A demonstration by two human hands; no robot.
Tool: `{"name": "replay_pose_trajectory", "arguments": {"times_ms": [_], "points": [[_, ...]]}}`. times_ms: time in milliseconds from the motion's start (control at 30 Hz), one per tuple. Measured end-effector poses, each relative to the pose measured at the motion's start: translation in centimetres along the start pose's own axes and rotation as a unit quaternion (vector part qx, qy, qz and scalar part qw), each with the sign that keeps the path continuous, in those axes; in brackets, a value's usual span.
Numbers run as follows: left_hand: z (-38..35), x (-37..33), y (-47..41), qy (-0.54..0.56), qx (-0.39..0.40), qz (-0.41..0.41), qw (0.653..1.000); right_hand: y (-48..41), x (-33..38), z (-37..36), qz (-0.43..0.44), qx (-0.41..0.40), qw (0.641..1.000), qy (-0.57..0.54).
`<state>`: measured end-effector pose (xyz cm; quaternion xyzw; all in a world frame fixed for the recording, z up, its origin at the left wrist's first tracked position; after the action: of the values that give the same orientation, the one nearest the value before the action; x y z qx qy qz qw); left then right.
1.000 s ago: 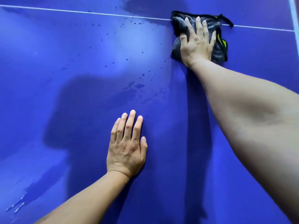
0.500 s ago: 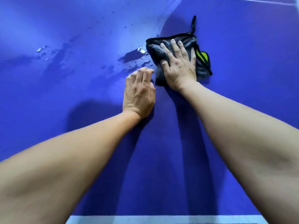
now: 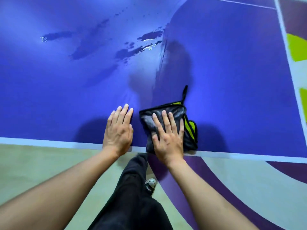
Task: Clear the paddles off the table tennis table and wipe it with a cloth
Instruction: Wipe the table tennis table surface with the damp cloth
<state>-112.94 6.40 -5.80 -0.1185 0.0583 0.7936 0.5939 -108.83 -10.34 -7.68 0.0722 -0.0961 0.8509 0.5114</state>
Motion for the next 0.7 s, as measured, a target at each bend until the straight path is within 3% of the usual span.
{"name": "replay_pose_trajectory", "arguments": {"times_ms": [100, 267, 500, 700], "points": [[0.4, 0.6, 1.0, -0.015, 0.014, -0.013, 1.0, 2.4, 1.0, -0.3, -0.002, 0.0, 1.0, 0.005], [1.1, 1.0, -2.5, 0.013, -0.023, 0.001, 1.0, -1.4, 1.3, -0.5, 0.038, -0.03, 0.999, 0.005], [1.0, 2.2, -13.4, 0.036, -0.066, 0.014, 0.997, -14.5, 0.2, -1.5, 0.009, -0.045, 0.999, 0.011], [-0.3, 1.4, -22.7, 0.04, -0.055, -0.038, 0.997, -31.5, -3.1, -1.9, -0.044, -0.043, 0.998, 0.016]]}}
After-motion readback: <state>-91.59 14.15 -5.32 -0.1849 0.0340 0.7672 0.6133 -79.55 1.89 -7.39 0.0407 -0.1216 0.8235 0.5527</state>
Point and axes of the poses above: each hand's wrist, its own y-axis away from the middle knuckle, its own z-axis out of the back of the hand, x = y × z, the point moved 10 cm from there along -y, towards the middle knuckle, and after that the axes turned 9 degrees about -x, right-handed, at the moved point
